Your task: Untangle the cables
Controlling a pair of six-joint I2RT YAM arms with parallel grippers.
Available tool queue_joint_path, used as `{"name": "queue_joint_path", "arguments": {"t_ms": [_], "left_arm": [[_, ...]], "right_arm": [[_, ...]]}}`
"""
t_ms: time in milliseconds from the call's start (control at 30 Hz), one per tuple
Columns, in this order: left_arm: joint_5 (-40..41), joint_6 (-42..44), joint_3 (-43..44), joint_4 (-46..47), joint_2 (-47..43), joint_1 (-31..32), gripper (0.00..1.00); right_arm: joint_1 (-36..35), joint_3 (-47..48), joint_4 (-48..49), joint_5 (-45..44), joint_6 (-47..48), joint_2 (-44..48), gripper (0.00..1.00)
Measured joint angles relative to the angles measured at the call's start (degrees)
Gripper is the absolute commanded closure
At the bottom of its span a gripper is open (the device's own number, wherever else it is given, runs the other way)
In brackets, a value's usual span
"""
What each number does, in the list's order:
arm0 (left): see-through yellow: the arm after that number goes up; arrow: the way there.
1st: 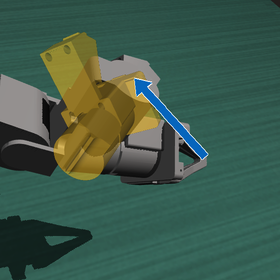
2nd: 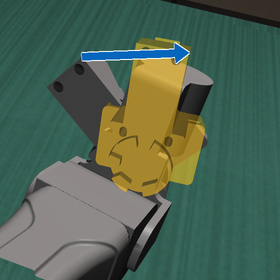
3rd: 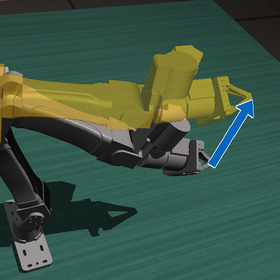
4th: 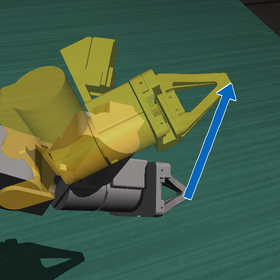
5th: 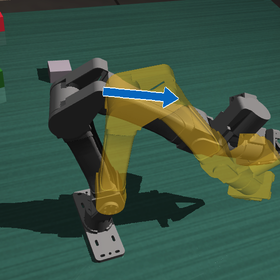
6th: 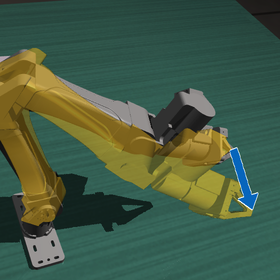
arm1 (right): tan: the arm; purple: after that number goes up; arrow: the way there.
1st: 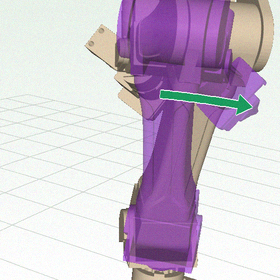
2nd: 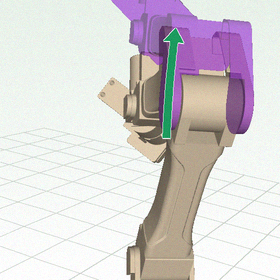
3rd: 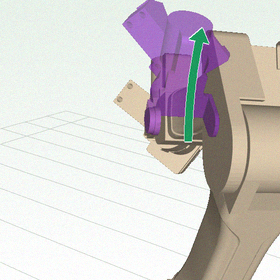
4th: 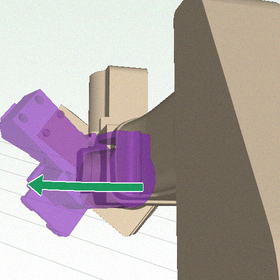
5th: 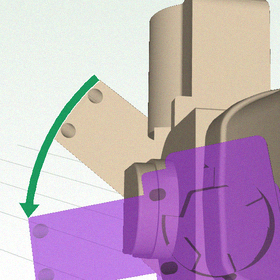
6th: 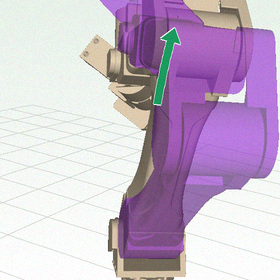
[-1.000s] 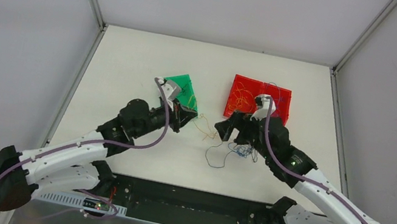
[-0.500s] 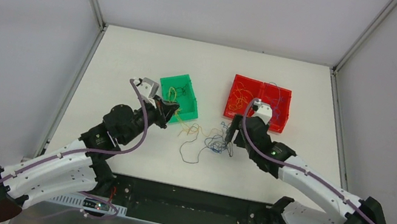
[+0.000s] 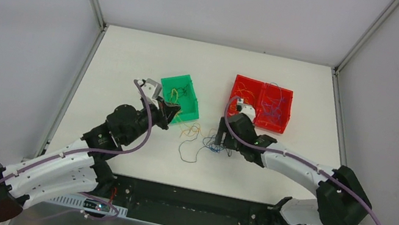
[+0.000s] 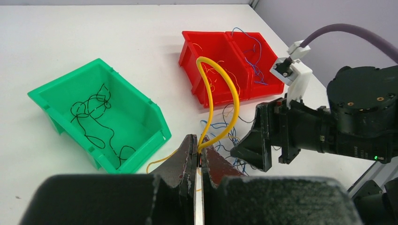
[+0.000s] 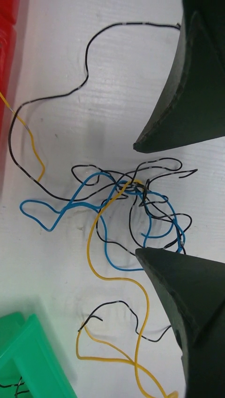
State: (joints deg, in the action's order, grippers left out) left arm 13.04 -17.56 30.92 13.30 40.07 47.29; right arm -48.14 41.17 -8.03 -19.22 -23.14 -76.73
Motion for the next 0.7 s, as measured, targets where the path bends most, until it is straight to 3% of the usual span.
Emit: {"name": "queue_joint_path", "arguments": {"t_ms": [133,267,400,533,700], "left_arm": [[-0.04,0.00,0.00,-0.02,0.31,0.00,1.00],[0.33,-1.14,0.00,-0.07,0.20,0.00,1.00],[4.17,-2.80,0.55,-3.15,-1.38,0.00,1.00],[11.82,-4.66,5.68,-10.93,-4.00,0.02,1.00],[23.47,-5.81,9.16,-14.95,-13.57,0.02,1.00]], "right_arm": [[-0.02,1.03,1.49,2.29,-1.40,-4.59,0.32],[0.04,1.75,2.14,2.71,-4.15,-9.79,0.71],[0.50,1.88,0.87,0.98,-6.64,-9.49,0.87],[3.28,-1.38,0.09,-0.70,-8.63,-2.82,0.90],[11.23,-8.09,-2.21,-2.78,-11.17,14.08,0.76]]}}
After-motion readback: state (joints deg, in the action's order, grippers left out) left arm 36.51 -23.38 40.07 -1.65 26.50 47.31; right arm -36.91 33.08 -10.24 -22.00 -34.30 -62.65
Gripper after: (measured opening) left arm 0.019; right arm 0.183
